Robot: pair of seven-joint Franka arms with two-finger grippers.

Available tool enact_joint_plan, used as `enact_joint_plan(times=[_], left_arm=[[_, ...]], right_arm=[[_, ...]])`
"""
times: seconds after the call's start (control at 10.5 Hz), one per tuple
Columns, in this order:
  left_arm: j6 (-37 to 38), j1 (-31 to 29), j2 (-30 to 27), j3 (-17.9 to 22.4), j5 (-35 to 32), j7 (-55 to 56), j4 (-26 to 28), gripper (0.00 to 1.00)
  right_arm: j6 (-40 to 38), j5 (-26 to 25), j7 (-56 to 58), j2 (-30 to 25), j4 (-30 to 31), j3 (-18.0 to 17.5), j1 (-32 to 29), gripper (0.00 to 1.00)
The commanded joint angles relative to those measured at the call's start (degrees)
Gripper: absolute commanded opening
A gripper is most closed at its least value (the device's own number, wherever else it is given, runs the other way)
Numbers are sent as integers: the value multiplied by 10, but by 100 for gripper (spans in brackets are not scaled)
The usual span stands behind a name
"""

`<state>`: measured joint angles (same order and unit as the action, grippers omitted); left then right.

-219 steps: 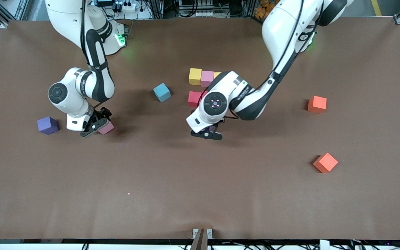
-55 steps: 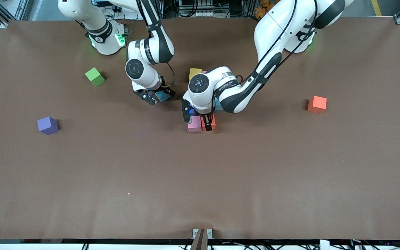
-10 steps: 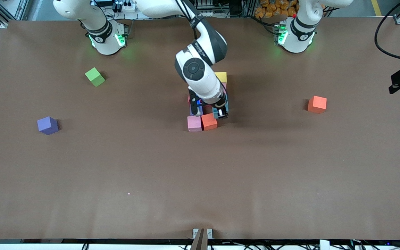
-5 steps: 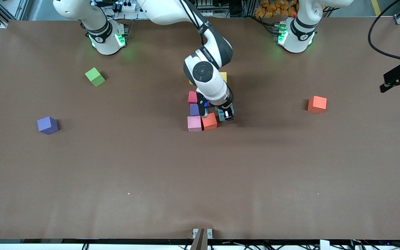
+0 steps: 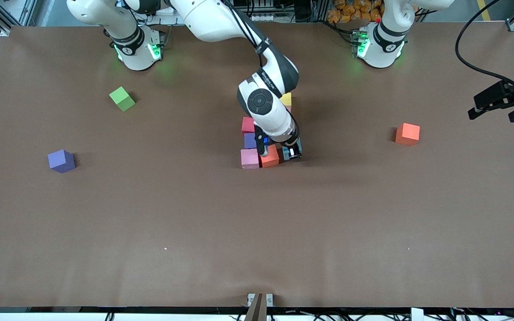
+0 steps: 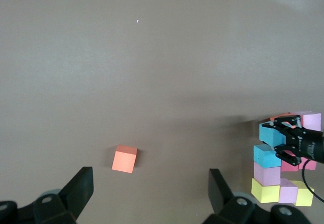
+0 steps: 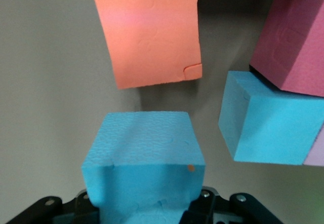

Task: Form number 2 with 11 blocks

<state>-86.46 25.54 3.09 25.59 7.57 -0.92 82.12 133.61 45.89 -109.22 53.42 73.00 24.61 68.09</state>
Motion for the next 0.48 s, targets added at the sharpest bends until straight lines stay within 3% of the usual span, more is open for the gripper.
enact_joint_plan(times=[0.0,0.19,0.38], left_arm=[[7,0,-9,-9,-2,11,0,100],[7,-15,-11,-30,2,11,-1,100],[7,-179,-8,-196,-6,12,-1,100]], right_arm=[[3,-1,-12,23,-26,-11,-12,13],[14,-1,-13,29,-26,-21,-13,13],[24,-1,-12,34,-26,-24,-16,13]])
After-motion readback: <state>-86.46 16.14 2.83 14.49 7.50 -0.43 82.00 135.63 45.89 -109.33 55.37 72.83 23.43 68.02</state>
